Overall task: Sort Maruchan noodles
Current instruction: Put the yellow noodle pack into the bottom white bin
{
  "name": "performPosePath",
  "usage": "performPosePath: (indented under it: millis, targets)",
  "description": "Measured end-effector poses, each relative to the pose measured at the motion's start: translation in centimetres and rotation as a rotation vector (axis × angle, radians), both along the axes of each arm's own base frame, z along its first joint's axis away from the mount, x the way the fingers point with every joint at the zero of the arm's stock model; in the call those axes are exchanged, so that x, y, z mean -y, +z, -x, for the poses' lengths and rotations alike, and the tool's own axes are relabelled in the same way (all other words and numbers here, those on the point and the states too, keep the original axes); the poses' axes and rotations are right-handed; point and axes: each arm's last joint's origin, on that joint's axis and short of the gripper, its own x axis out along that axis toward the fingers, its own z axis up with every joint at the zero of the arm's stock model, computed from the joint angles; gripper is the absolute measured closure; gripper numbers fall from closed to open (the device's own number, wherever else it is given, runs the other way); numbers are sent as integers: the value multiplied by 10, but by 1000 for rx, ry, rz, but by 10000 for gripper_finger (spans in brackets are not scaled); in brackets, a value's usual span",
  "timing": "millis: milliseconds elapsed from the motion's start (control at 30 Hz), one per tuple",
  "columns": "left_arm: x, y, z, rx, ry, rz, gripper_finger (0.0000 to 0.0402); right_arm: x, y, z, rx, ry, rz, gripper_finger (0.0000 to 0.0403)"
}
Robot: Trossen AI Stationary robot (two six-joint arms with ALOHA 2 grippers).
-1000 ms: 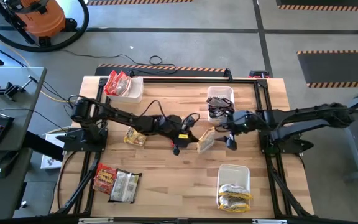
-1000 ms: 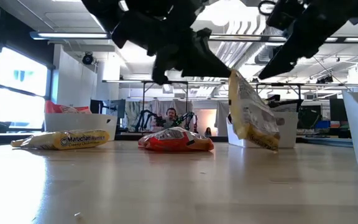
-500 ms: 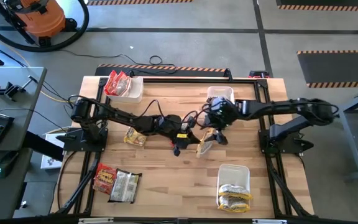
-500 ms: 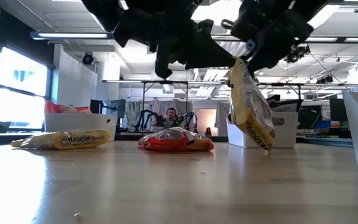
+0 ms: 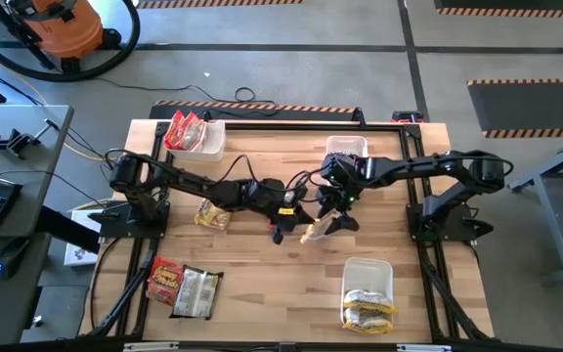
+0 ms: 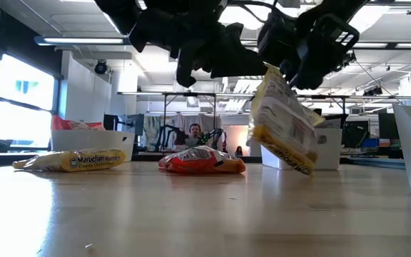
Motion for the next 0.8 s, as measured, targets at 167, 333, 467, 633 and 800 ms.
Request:
performPosePath:
  millis: [167,333,467,633,800]
  targets:
    - [-2,0,0,2,19,12,401,-7,-3,1,-48,-14,-10,126]
    - [-6,1,0,-3,54,51,401,-14,-4,0,-87,-49,-18,169]
    - [-8,0,0,-8,68,73,402,-19,-5,-2,-110,-105,23,225]
    - [-11,3,1,-16,93,113,401,-27,-4,-5,-109,-148,46,310]
    - [-12,9,10,-8,113,157,401,-33,-2,-9,-99,-187,65,366]
